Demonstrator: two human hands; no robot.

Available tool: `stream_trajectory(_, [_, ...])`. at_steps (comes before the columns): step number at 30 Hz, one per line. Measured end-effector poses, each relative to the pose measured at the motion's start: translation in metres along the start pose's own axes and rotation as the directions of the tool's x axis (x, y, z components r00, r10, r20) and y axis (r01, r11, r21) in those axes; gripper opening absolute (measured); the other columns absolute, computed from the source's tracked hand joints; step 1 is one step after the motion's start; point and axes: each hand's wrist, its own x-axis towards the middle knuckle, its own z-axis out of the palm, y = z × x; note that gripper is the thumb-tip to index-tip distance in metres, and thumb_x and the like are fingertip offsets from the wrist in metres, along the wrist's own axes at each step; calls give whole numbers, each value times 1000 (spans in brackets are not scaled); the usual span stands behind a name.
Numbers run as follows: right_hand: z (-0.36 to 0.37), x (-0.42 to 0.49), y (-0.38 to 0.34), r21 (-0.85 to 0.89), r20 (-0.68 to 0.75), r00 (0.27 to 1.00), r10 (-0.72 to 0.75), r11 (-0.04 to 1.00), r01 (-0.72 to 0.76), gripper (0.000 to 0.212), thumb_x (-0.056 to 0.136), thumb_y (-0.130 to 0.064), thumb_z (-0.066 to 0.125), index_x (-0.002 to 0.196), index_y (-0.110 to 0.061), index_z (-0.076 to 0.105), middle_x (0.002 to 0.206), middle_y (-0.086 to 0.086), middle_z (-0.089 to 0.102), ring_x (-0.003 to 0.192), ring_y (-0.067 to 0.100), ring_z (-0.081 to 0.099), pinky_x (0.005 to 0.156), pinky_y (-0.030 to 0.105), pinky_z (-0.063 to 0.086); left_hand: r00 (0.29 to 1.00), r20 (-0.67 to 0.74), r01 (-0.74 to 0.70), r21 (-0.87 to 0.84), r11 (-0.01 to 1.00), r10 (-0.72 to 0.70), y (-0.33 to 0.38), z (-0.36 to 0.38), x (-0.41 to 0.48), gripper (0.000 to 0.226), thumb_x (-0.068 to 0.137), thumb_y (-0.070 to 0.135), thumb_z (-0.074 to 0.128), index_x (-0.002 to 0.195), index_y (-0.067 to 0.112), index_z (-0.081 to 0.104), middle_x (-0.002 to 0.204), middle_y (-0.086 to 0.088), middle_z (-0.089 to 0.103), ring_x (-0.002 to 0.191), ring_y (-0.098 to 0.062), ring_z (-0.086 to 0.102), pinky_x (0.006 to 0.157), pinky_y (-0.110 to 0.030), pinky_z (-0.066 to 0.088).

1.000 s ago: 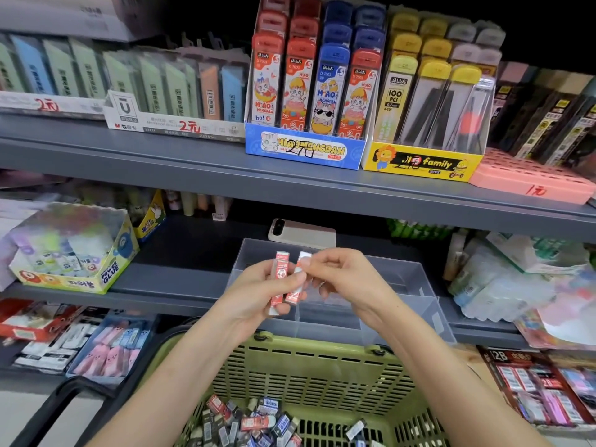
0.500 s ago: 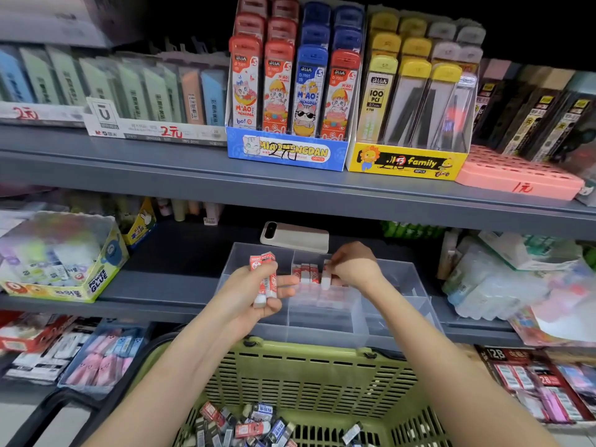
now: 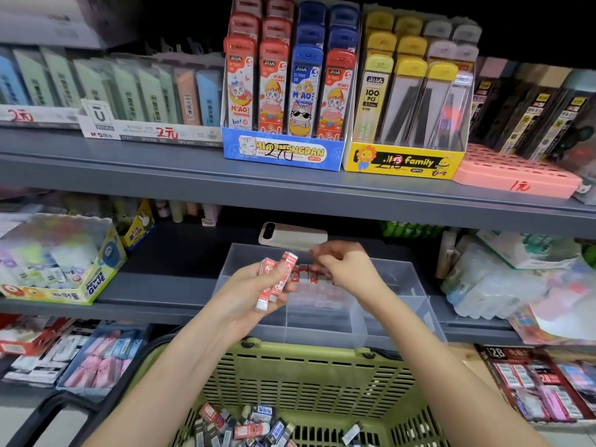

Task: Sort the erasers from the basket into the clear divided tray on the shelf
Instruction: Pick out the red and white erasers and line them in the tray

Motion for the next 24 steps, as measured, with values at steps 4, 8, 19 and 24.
stream_trajectory(4, [-4,-26,-16,290,303,943,-138,956,47,15,91,-23,59,97,-14,69,79,-5,67,64,-2,56,53,18,45,999,33,-2,58,998,0,1,8,0,28,69,21,69,89,1,66,74,-10,66,59,-11,62,52,-19,51])
stream_trajectory(8, [-13,-28,-16,348,230,964,-134,936,47,11,90,-17,61,85,-13,70,74,1,66,63,5,55,54,17,45,998,52,13,120,993,-20,1,15,-3,30,81,29,63,98,5,66,85,-8,73,74,-18,72,54,-22,53])
stream_trajectory(19, [-35,3,28,-117,-74,997,-14,993,5,13,74,-7,74,71,-17,65,82,6,72,85,23,67,89,35,50,993,-79,81,-14,997,-82,3,7,-1,28,100,15,41,101,-3,62,60,-8,54,51,-16,50,43,-22,42])
stream_trajectory(24, [-29,7,35,-547,-196,945,-263,829,117,17,68,-37,78,82,-28,76,87,-3,70,99,21,49,82,25,24,994,-76,-50,281,958,75,-1,0,1,25,98,17,47,100,16,72,75,4,67,74,-12,58,68,-25,47])
